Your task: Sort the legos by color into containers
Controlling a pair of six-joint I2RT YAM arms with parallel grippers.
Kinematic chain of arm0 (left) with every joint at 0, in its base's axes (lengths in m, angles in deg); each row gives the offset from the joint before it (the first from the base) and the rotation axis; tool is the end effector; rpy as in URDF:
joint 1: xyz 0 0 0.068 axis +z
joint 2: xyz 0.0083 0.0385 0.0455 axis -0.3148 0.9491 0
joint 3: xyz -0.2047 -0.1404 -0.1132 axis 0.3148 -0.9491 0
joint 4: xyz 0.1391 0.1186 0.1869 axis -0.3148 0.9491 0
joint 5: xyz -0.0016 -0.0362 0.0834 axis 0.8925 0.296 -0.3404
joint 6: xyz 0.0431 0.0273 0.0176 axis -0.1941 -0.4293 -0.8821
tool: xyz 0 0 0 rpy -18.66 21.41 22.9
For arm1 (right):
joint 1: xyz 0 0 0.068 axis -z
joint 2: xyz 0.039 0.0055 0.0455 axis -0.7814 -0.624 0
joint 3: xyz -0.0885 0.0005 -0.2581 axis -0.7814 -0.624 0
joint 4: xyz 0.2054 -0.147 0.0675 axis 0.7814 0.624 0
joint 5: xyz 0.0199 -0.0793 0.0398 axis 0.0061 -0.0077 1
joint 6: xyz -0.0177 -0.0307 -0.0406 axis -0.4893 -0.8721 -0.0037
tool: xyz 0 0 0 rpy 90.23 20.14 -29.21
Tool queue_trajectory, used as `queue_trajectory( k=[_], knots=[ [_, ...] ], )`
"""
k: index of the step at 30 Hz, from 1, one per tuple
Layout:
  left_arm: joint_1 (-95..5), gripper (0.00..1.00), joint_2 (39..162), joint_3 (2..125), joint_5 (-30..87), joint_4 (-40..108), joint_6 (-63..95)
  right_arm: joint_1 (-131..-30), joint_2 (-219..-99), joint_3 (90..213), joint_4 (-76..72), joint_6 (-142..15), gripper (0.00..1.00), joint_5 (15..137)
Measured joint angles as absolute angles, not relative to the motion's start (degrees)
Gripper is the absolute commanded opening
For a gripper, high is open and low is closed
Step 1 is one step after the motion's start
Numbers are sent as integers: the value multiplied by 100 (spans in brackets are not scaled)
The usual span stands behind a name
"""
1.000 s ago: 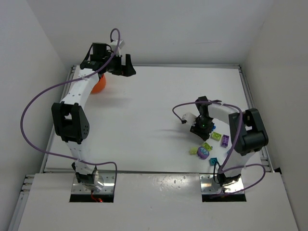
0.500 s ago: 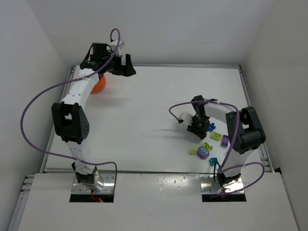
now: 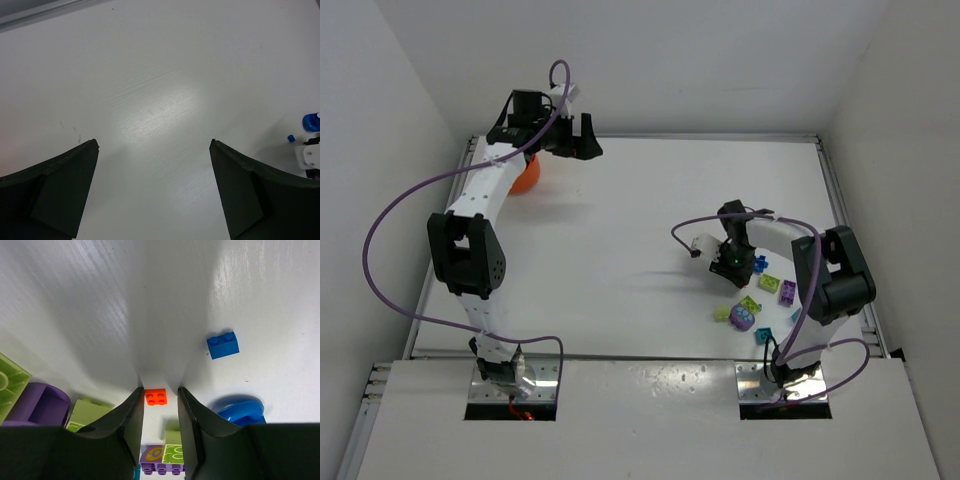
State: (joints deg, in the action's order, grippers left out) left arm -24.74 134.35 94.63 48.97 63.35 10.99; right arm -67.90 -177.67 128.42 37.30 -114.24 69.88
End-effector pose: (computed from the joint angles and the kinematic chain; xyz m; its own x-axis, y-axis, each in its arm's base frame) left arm 0.4391 -0.0663 0.3414 -0.5936 -0.0330 -0.8041 0.4339 0.8284 -0.3543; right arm 0.2686 0.0807 0.1242 -0.4925 -0.8682 -0.0601 -0.8694 0.4939 -0.0101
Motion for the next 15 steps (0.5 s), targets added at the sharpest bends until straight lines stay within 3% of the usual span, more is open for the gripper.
queue_trajectory(
  k=[15],
  knots=[
    [-2474,100,13435,9408,4902,6348,1102,-6764,-17782,12842,3800,-11459,40,7021]
  ],
)
